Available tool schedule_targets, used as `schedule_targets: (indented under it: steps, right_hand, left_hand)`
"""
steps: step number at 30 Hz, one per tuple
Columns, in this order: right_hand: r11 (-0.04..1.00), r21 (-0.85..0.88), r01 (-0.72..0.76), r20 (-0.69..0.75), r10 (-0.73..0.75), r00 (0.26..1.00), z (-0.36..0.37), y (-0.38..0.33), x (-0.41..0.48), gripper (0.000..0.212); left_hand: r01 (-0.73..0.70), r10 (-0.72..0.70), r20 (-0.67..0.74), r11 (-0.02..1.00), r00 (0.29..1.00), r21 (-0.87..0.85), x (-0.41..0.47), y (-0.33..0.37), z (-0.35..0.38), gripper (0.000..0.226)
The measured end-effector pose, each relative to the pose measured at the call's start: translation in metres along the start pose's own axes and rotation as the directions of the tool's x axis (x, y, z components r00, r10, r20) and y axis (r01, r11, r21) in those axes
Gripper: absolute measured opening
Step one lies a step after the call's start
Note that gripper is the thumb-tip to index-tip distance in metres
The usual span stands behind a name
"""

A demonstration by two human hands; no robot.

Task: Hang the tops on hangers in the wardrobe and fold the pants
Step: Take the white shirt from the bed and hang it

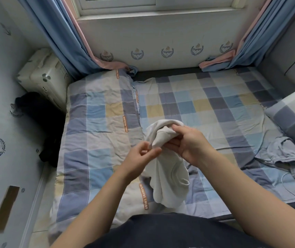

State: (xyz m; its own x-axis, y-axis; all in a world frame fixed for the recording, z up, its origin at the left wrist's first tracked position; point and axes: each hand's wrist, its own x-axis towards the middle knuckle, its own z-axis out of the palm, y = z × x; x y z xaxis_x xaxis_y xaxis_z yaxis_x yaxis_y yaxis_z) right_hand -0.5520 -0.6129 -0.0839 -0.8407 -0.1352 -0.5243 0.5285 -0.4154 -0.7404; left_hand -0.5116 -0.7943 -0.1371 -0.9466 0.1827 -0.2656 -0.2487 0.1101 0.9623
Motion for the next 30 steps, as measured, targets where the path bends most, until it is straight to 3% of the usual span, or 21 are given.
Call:
schedule_targets:
  steps: [2, 5, 10, 13, 18, 22, 24, 25, 27, 28, 30]
  right_hand:
    - [0.997, 0.082, 0.006, 0.027, -0.009, 1.0, 0.005, -0.004, -0.005, 0.03]
    - [0.973, 0.231, 0.025, 0.046, -0.036, 0.998, 0.011, -0.008, -0.011, 0.03]
    - [0.918, 0.387, 0.085, 0.006, -0.095, 0.995, 0.008, -0.016, -0.014, 0.026]
    - [0.912, 0.397, 0.106, -0.072, -0.085, 0.994, -0.001, -0.015, -0.01, 0.023]
    - [0.945, 0.309, 0.104, -0.187, -0.047, 0.981, -0.024, -0.006, -0.002, 0.031]
    - [0.992, 0.124, 0.017, -0.149, 0.002, 0.989, -0.036, 0.001, -0.002, 0.03]
    - [0.989, -0.139, 0.048, -0.051, -0.056, 0.997, -0.036, 0.01, -0.008, 0.043]
    - [0.924, -0.359, 0.132, 0.033, -0.129, 0.991, -0.036, 0.015, -0.01, 0.057]
    - [0.678, -0.677, 0.286, 0.252, -0.152, 0.956, -0.035, 0.024, -0.012, 0.076]
    - [0.598, -0.737, 0.314, 0.326, -0.091, 0.941, -0.033, 0.029, -0.012, 0.077]
    - [0.533, -0.785, 0.316, 0.377, 0.005, 0.926, -0.027, 0.04, -0.012, 0.064]
  left_hand:
    - [0.012, -0.014, 0.056, 0.999, 0.998, 0.031, 0.002, -0.008, 0.009, 0.061]
    - [0.055, -0.051, -0.034, 0.99, 0.998, 0.128, 0.007, -0.017, 0.021, 0.063]
    - [0.224, -0.121, -0.269, 0.891, 0.955, 0.396, 0.013, -0.042, 0.025, 0.019]
    - [0.22, -0.1, -0.345, 0.918, 0.933, 0.331, 0.014, -0.049, 0.017, 0.015]
    - [0.047, -0.001, -0.429, 0.994, 0.903, 0.097, 0.014, -0.03, 0.002, 0.021]
    - [-0.03, 0.032, -0.258, 0.999, 0.966, 0.011, 0.011, 0.0, -0.002, 0.026]
    - [-0.041, 0.043, -0.179, 0.999, 0.983, 0.014, 0.009, 0.013, -0.001, 0.031]
    - [-0.042, 0.044, -0.153, 0.999, 0.987, 0.016, 0.007, 0.018, -0.001, 0.03]
    - [-0.034, 0.032, -0.1, 0.999, 0.995, -0.012, 0.002, 0.028, 0.0, 0.025]
    - [-0.029, 0.027, -0.075, 0.999, 0.997, -0.034, 0.0, 0.032, -0.001, 0.023]
    - [-0.032, 0.03, -0.048, 0.998, 0.998, -0.046, -0.005, 0.04, -0.005, 0.02]
